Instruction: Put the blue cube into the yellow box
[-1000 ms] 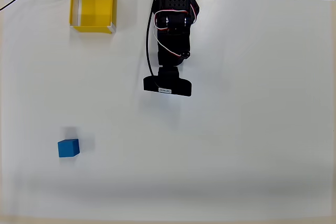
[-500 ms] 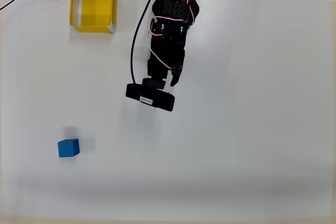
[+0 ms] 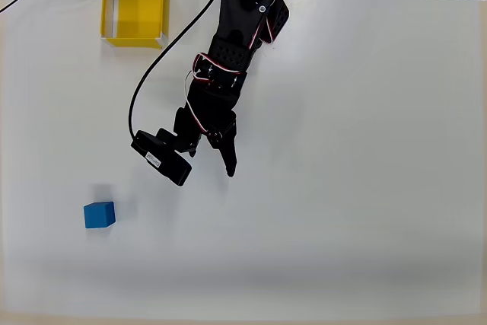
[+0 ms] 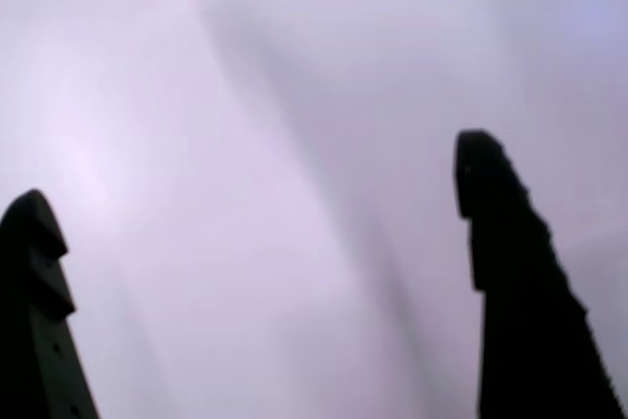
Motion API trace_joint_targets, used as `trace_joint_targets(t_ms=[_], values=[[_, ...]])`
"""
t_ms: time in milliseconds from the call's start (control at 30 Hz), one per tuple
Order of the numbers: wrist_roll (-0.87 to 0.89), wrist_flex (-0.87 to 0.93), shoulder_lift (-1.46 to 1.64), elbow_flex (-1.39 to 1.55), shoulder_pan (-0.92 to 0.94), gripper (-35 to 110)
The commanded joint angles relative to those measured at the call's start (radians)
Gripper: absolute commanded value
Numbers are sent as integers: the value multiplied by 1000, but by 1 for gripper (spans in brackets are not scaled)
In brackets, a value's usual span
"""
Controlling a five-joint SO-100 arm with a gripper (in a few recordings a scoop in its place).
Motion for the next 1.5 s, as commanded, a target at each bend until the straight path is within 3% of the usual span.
trace_joint_targets(t_ms=[0,367,600,1033,1200,1467], values=[[-14,-98,-106,-184,55,44],[-104,-209,-459,-472,84,46],[-210,-258,-525,-489,115,50],[-192,-414,-787,-667,268,56],[-103,-477,-907,-796,281,56],[-175,-489,-1078,-1028,285,56]])
